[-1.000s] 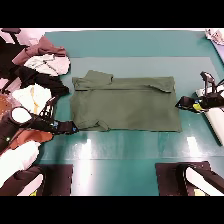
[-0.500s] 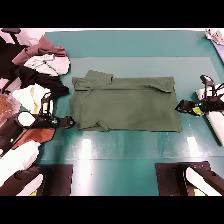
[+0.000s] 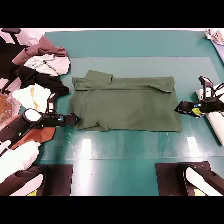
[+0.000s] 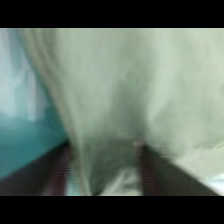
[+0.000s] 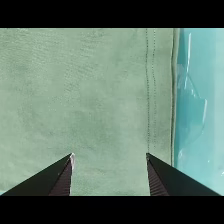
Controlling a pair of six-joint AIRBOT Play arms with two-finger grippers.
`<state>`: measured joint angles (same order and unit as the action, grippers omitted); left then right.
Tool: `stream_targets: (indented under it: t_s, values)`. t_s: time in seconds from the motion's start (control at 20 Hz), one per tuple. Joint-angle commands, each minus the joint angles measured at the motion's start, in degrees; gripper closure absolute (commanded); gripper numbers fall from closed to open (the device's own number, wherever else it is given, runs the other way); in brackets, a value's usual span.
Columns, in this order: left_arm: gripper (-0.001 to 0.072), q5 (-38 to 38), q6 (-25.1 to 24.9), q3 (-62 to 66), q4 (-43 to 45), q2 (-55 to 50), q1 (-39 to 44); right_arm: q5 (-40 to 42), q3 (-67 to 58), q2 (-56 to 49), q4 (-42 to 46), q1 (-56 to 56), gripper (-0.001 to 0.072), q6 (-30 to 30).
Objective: Fold the shirts.
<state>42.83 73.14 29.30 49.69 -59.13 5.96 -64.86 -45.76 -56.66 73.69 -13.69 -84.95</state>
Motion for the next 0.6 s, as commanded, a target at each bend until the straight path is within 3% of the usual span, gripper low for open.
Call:
stream_targets:
  t_s: [0.0,0.1,0.15,0.3,0.45,0.5,0.55]
  values:
    - [0.0415,1.6,-3.6,0.1,-3.5,-0.4,0.0,0.3,0.0,0.0,0.9,0.0,0.0186,0.0]
    - [0.0647,2.8,-4.6,0.9,-3.7,-0.4,0.0,0.2,0.1,0.0,2.8,0.0,0.0186,0.0]
    - [0.0679,3.1,-4.6,2.1,-3.7,-0.4,0.0,0.0,0.1,0.0,4.2,0.0,0.0186,0.0]
    - [0.068,4.6,-4.3,8.1,-3.4,-0.1,0.0,-1.2,0.1,0.0,9.4,-0.3,0.0185,-0.1]
    - [0.068,7.7,-2.1,13.0,-2.6,-0.1,0.0,-1.1,0.1,-0.1,8.2,-5.2,0.0178,-0.1]
    - [0.068,8.9,-0.9,14.1,-1.9,-0.1,0.0,-1.1,0.1,-0.1,7.3,-7.2,0.0122,0.0]
    - [0.068,10.0,-0.5,15.1,-1.7,-0.1,0.0,-1.0,0.3,-0.1,5.7,-9.2,0.0116,0.0]
